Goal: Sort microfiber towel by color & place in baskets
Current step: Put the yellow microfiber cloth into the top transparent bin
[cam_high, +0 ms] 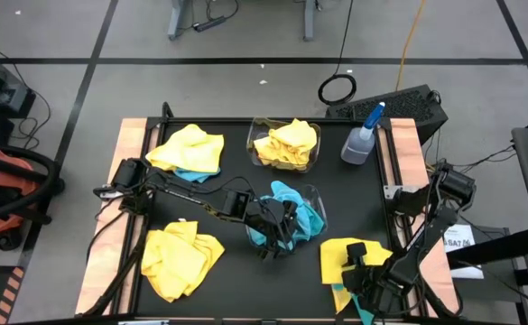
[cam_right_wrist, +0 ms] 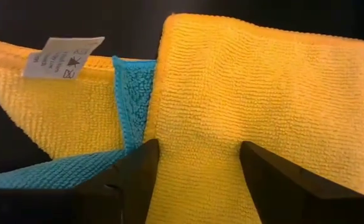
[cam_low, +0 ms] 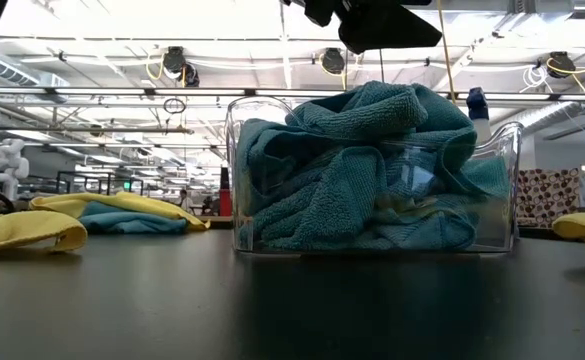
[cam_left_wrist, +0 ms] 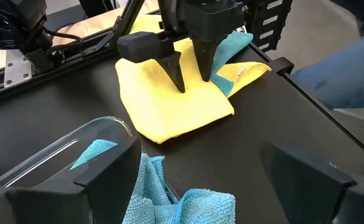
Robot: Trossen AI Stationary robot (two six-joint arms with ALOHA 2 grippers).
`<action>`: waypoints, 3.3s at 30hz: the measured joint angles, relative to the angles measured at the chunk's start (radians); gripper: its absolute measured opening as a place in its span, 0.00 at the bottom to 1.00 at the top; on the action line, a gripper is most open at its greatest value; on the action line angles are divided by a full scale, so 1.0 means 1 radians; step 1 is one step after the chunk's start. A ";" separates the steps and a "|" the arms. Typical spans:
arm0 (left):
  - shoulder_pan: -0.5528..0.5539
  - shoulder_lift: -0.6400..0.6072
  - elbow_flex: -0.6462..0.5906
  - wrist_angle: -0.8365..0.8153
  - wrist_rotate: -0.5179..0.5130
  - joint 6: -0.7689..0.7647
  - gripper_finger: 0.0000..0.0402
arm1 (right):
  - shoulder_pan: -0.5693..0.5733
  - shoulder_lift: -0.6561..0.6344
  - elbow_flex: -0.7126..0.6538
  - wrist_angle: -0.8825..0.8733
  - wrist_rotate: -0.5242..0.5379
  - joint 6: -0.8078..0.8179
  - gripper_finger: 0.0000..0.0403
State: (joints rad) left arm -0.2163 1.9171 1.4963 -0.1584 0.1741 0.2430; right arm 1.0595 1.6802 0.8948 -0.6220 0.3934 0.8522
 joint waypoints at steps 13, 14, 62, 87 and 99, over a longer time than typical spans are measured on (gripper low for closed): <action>0.000 0.000 0.000 0.000 0.000 -0.001 0.83 | 0.000 -0.001 0.043 -0.041 -0.011 -0.065 0.02; 0.000 0.000 0.000 0.001 0.000 0.000 0.83 | 0.000 -0.004 0.060 -0.064 -0.010 -0.068 0.03; -0.013 0.000 0.000 0.007 -0.018 -0.001 0.83 | 0.114 -0.416 0.263 -0.525 0.162 0.248 0.62; -0.120 0.138 0.001 0.213 -0.008 -0.068 0.83 | -0.034 -0.149 -0.031 0.442 -0.081 -0.187 0.37; -0.164 0.139 0.001 0.230 -0.048 -0.118 0.83 | -0.088 0.007 0.010 0.348 -0.110 -0.189 0.31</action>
State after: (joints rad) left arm -0.3805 2.0560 1.4971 0.0721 0.1260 0.1254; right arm 0.9716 1.6869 0.9049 -0.2736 0.2835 0.6632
